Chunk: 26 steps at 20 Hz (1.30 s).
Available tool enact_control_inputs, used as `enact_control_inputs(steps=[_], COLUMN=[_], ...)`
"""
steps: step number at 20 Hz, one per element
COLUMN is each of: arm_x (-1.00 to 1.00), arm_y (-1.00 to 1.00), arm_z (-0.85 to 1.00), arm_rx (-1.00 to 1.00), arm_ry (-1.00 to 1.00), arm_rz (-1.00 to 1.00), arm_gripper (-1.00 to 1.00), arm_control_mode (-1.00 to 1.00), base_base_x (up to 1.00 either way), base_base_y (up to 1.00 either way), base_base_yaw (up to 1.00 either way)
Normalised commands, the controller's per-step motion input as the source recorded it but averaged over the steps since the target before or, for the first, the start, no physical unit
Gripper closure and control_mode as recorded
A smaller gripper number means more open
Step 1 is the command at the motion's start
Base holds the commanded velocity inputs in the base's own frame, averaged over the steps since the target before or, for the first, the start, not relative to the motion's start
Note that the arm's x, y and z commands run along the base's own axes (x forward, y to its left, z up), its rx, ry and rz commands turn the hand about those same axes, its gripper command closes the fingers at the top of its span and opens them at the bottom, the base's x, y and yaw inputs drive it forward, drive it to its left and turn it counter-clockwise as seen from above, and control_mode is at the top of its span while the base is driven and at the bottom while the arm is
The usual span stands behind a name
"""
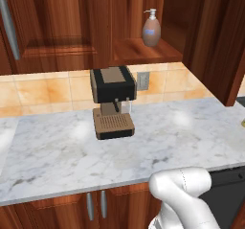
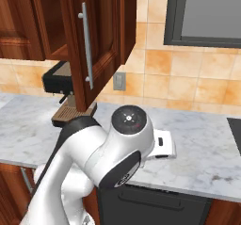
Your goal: Locate and retrieve the dish brush and soap dispenser from the cabinet. Place them next to the sink.
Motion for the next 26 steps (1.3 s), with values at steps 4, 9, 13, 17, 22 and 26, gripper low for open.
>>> enact_control_inputs(steps=[4,9,13,17,22,26], arm_x=[0.58,0.70,0.84,0.77,0.59,0.57], arm_y=[-0.67,-0.69,-0.61,-0.54,-0.58,-0.60], arm_z=[-0.33,-0.43,-0.29,-0.16,-0.21,-0.24], arm_rx=[-0.09,-0.04,0.00,0.00,0.02,0.00], arm_ry=[0.02,0.10,0.15,0.04,0.00,0.01], arm_rz=[0.00,0.00,0.00,0.02,0.02,0.03], arm_gripper=[1.00,1.00,1.00,1.00,1.00,1.00], arm_control_mode=[-1.00,-1.00,-1.00,-1.00,-1.00,-1.00], base_base_x=[0.00,0.00,0.00,0.00,0.00,0.00], base_base_y=[0.00,0.00,0.00,0.00,0.00,0.00], base_base_yaw=[0.00,0.00,0.00,0.00,0.00,0.00])
